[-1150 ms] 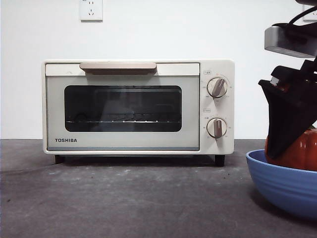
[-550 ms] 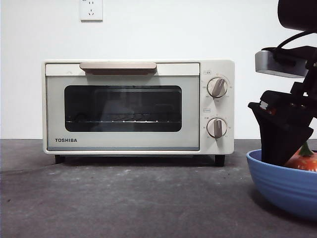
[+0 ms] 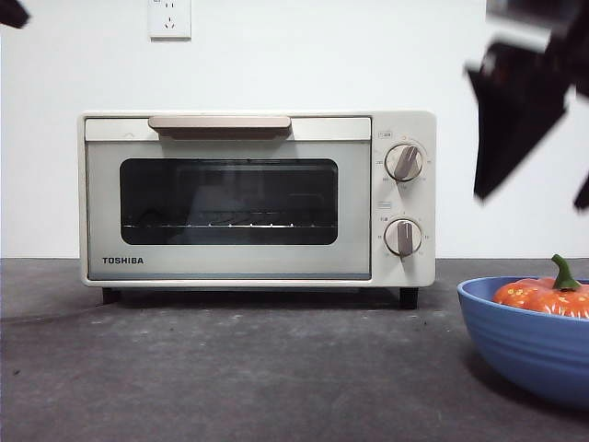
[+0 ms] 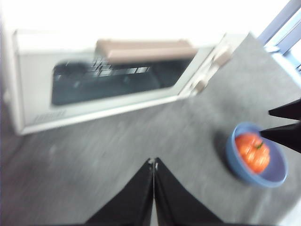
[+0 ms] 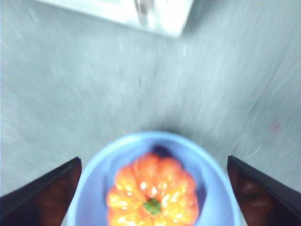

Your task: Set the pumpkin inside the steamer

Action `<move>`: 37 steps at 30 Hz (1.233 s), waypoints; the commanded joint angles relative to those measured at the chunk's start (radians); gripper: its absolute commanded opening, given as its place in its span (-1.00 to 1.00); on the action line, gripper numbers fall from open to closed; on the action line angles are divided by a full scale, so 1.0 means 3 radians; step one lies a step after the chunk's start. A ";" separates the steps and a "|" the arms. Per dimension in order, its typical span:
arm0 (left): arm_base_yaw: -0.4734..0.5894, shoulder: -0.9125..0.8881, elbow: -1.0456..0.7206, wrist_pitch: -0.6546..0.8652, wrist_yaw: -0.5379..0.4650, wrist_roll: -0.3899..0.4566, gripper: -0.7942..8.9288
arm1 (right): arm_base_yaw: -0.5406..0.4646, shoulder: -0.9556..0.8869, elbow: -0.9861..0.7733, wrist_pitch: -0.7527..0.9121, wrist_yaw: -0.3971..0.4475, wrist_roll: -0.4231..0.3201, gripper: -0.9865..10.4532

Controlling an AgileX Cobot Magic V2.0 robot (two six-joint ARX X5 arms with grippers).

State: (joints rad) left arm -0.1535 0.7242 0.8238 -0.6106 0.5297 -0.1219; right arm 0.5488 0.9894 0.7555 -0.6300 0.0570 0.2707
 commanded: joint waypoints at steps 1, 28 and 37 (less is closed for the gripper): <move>-0.0118 0.0183 0.0121 0.0367 -0.0033 -0.0188 -0.81 | 0.0017 -0.0097 0.0210 -0.0100 0.0013 -0.0070 0.04; -0.0741 0.2257 0.1116 0.1300 -0.0521 0.0017 -0.81 | 0.0017 -0.0563 0.0362 -0.0500 0.0010 -0.0080 0.04; -0.0835 0.2434 0.1116 0.1322 -0.0659 0.0106 -0.81 | 0.0018 -0.0563 0.0362 -0.0500 0.0011 -0.0080 0.04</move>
State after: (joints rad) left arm -0.3985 1.4357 1.1347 -0.2256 0.3374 -0.1131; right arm 0.5488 0.8177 0.8490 -0.7826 0.0566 0.2584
